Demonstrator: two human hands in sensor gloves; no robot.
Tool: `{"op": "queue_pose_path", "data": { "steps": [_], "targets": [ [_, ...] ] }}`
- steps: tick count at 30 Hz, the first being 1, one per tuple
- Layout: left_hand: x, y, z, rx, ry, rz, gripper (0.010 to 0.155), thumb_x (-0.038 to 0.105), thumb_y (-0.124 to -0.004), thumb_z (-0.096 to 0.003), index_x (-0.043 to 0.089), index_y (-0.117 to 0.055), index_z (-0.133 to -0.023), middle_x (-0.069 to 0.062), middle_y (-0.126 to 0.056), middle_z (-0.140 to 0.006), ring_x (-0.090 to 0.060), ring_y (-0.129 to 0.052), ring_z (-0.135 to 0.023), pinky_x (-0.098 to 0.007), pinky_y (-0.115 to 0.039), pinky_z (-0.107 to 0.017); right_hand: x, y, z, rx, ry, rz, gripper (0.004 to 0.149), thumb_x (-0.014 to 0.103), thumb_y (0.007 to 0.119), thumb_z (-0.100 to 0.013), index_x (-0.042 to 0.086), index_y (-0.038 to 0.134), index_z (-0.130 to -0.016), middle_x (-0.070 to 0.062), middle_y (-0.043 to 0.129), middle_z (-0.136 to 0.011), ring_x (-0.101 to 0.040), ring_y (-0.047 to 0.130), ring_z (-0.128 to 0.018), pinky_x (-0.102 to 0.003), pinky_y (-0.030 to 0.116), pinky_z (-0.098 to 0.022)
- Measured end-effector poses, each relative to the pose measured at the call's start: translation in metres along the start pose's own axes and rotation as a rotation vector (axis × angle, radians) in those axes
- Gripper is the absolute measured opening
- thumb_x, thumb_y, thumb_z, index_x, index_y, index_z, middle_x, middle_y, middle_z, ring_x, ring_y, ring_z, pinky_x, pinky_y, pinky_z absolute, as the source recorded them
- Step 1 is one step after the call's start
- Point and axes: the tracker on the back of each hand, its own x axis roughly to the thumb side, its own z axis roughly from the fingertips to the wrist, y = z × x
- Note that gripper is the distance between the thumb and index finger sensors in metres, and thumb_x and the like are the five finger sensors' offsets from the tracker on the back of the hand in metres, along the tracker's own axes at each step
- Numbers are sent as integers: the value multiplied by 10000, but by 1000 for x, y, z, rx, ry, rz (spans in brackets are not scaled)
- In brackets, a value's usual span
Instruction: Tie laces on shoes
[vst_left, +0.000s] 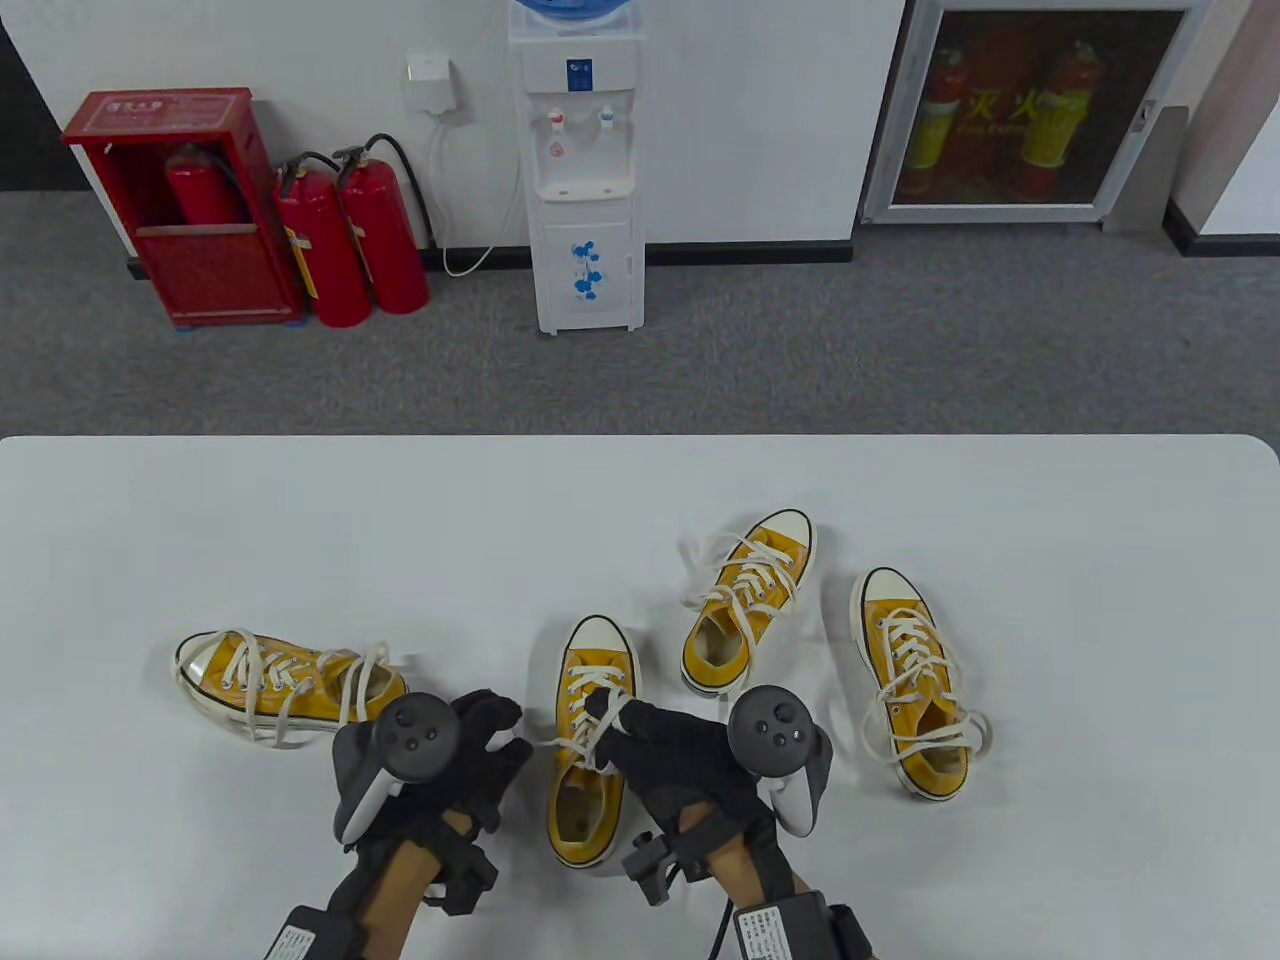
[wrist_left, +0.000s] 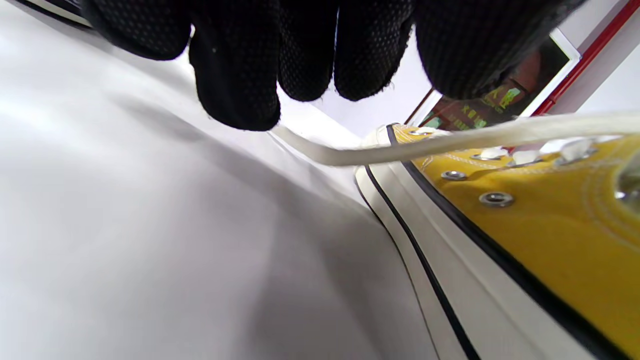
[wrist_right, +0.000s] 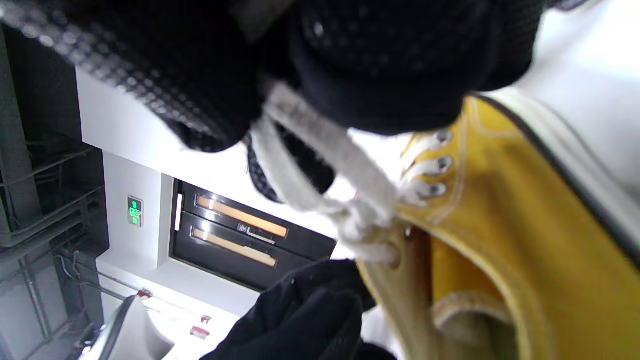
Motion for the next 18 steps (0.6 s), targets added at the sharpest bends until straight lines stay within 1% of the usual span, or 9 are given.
{"op": "queue_pose_path", "data": {
  "steps": [2, 4, 7, 10, 12, 13, 15, 18],
  "targets": [
    [-1, 1, 1, 11, 1, 10, 605, 508, -803, -455, 263, -705, -1000, -104, -683, -1126, -359, -939, -695, -641, -646, -642, -2, 2, -1, 45, 16, -26, 518, 372, 928, -386, 122, 861, -836, -36, 1044, -597, -134, 952, -223, -530, 745, -507],
    [-2, 2, 1, 17, 1, 23, 611, 513, -795, -457, 261, -694, -1004, -108, -672, -1129, -365, -929, -719, -646, -636, -650, -2, 3, -2, 70, 26, -34, 555, 382, 938, -380, 123, 836, -859, -28, 1027, -599, -137, 946, -242, -534, 733, -517],
    [-3, 3, 1, 31, -1, 67, 609, 514, -784, -460, 257, -693, -1005, -110, -668, -1129, -377, -915, -757, -656, -624, -659, -1, 7, -2, 119, 13, -11, 590, 337, 937, -381, 127, 782, -909, -24, 963, -639, -199, 919, -376, -570, 649, -587],
    [-2, 5, 3, 58, -7, 116, 604, 515, -777, -462, 259, -694, -1002, -110, -672, -1125, -377, -909, -771, -658, -618, -664, 0, 10, -1, 129, -12, 22, 564, 273, 902, -392, 164, 769, -930, -15, 917, -700, -253, 899, -554, -618, 553, -665],
    [-2, 6, 3, 79, -14, 165, 596, 513, -772, -464, 258, -701, -998, -110, -678, -1120, -378, -906, -776, -660, -616, -666, 0, 12, -1, 133, -23, 43, 548, 244, 882, -398, 176, 770, -930, -8, 903, -718, -263, 907, -621, -640, 532, -686],
    [-2, 7, 4, 88, -20, 194, 595, 513, -771, -464, 260, -698, -998, -106, -682, -1118, -378, -905, -779, -661, -614, -667, 1, 12, -1, 136, -29, 56, 543, 230, 872, -400, 181, 769, -931, -6, 896, -727, -267, 916, -640, -641, 536, -690],
    [-1, 9, 6, 109, -32, 245, 591, 512, -771, -465, 259, -705, -994, -103, -689, -1113, -377, -904, -782, -663, -614, -668, 1, 14, -1, 149, -36, 81, 541, 198, 852, -400, 181, 763, -934, -14, 875, -742, -282, 925, -639, -625, 578, -680],
    [3, 11, 8, 135, -56, 328, 586, 514, -770, -466, 261, -708, -990, -100, -701, -1105, -357, -908, -785, -659, -618, -669, 2, 17, 0, 161, -50, 104, 557, 150, 832, -398, 183, 740, -946, -29, 845, -776, -298, 920, -627, -611, 594, -674]
  ]
}}
